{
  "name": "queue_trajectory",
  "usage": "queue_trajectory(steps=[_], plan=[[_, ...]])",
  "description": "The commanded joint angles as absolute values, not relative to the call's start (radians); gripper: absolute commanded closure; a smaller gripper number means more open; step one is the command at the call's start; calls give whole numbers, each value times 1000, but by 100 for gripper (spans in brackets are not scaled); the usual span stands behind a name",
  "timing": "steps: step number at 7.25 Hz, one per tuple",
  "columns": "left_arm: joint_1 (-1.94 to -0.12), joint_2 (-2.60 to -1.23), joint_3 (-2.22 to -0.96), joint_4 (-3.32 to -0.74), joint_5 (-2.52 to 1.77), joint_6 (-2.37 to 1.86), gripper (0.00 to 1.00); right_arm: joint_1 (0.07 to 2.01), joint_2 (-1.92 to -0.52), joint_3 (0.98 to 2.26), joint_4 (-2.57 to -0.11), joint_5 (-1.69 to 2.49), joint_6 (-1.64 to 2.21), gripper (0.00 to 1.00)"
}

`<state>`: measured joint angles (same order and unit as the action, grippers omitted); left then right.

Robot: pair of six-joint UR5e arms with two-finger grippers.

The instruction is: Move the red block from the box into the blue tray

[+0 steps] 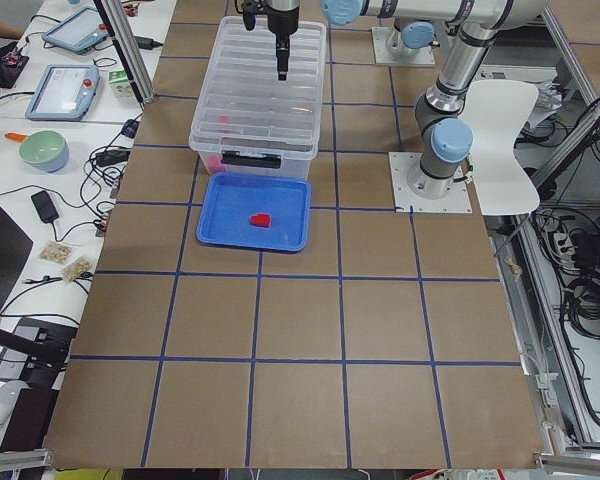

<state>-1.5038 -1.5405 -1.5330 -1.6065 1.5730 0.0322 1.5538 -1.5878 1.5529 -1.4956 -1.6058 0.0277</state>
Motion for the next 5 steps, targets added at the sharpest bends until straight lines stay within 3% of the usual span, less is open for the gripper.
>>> queue_trajectory(steps=[1,5], plan=[[-1505,-1534,-1534,-1606,1575,28,0,1557,-1591,1555,-1503,-1609,37,0],[-1505,-1529,-1535,-1608,1580,26,0,1557,-1600,1554,-1493,-1620,43,0]])
